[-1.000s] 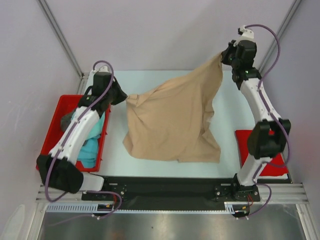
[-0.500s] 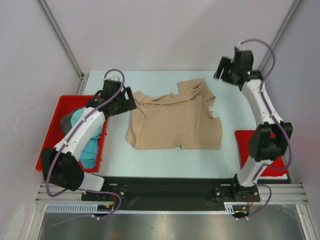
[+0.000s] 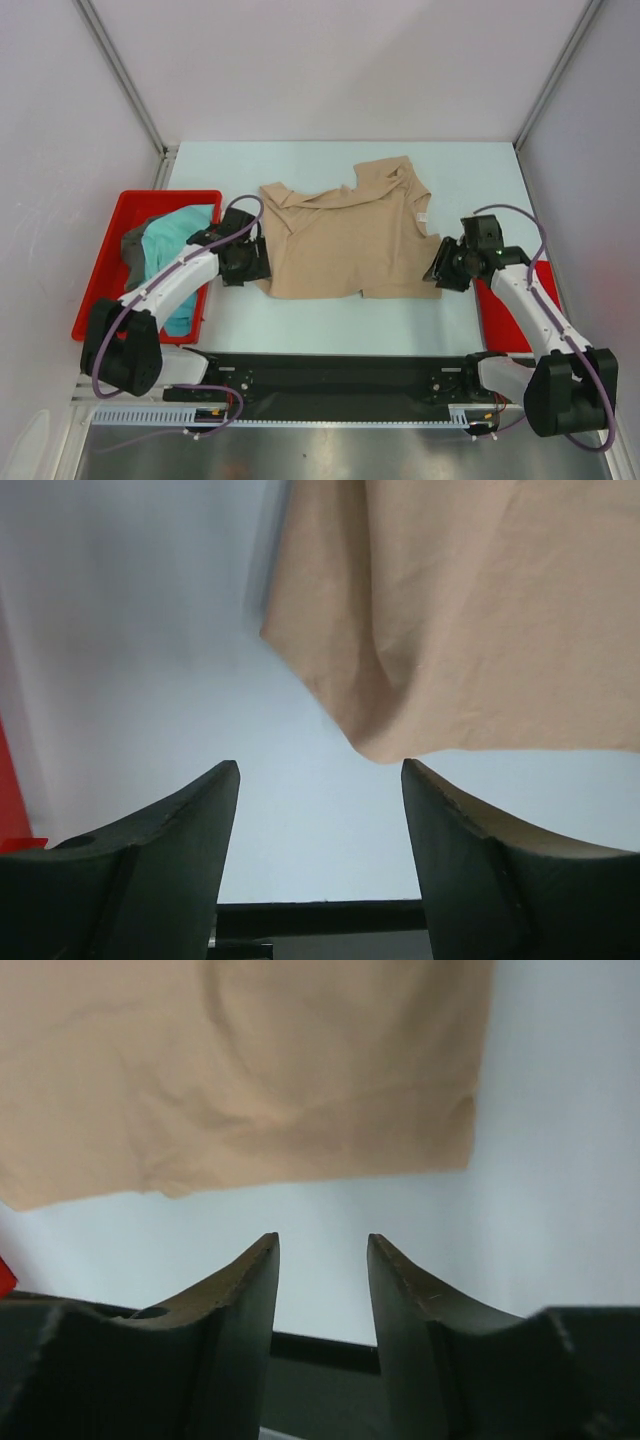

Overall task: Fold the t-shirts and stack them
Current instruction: Flatten the tshirt out

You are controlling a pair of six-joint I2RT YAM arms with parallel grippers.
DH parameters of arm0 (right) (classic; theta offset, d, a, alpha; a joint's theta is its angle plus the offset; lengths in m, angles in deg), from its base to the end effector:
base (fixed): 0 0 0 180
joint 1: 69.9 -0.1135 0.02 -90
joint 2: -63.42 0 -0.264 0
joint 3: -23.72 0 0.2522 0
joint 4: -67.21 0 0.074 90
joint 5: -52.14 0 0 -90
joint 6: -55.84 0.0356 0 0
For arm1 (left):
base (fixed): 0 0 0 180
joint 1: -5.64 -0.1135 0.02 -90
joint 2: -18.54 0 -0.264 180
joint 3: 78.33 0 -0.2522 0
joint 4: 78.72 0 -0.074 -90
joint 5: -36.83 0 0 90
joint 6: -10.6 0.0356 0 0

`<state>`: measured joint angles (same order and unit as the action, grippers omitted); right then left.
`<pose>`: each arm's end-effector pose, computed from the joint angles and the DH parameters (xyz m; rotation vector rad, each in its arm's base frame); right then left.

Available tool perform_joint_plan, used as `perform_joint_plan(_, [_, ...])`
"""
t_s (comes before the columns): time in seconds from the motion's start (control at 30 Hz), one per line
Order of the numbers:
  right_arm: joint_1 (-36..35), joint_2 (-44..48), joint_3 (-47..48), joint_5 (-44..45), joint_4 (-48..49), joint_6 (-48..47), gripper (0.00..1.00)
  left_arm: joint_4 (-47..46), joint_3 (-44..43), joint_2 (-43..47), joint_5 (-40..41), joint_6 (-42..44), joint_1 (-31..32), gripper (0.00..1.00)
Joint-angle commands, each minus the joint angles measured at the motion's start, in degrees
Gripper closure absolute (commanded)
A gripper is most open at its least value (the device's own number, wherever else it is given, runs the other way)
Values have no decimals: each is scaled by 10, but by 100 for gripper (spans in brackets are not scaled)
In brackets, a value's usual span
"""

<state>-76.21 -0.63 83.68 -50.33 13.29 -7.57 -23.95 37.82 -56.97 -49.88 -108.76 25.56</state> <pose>0.2115 0.0311 0.2407 0.3812 2.5982 0.4881 0.2308 -0.0815 0.2177 -0.2418 2.7287 -0.1668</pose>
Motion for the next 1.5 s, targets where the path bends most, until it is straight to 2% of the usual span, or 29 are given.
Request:
perform_joint_plan(0.0, [1,-4,-36,-28,-4,33,53,-24,9,-17,-8,-7,2,29])
perform_joint_plan(0.2, [17,-35,-59,-4,9,33,35,-38,-12,-82,-10,25,-18,31])
perform_joint_plan(0.4, [42,-112,-44,-2,38,26,32,-74,-23,-166,-52,36,-68,27])
perform_joint_plan(0.53, [40,-139,-43,-9,56,36,33,-96,-30,-188,-77,49,-76,31])
perform_joint_plan(0.6, [41,-148,-42,-1,64,32,38,-115,-33,-197,-77,54,-76,35])
perform_joint_plan(0.63, [41,-158,-42,3,62,30,40,-116,-36,-200,-79,57,-76,46])
perform_joint_plan(0.7, [40,-163,-43,-3,68,25,50,-114,-41,-213,-100,53,-76,59])
perform_joint_plan(0.73, [38,-164,-49,2,70,24,54,-120,-36,-211,-108,51,-76,70])
perform_joint_plan(0.77, [35,-163,-52,4,79,22,62,-129,-33,-210,-118,50,-76,77])
perform_joint_plan(0.83, [34,-166,-55,7,79,14,74,-119,-24,-193,-112,45,-76,100])
perform_joint_plan(0.87, [34,-168,-52,10,68,13,86,-104,-20,-183,-108,44,-76,100])
perform_joint_plan(0.97, [27,-148,-34,19,29,6,100,-70,0,-112,-86,44,-75,100])
perform_joint_plan(1.13, [4,-91,13,37,-58,5,100,16,2,-18,-64,42,-74,100])
perform_joint_plan(1.27, [7,-68,8,49,-71,5,100,49,1,46,-58,31,-73,100])
perform_joint_plan(1.47, [31,-61,26,11,-65,-12,100,78,-25,61,-43,33,-73,100])
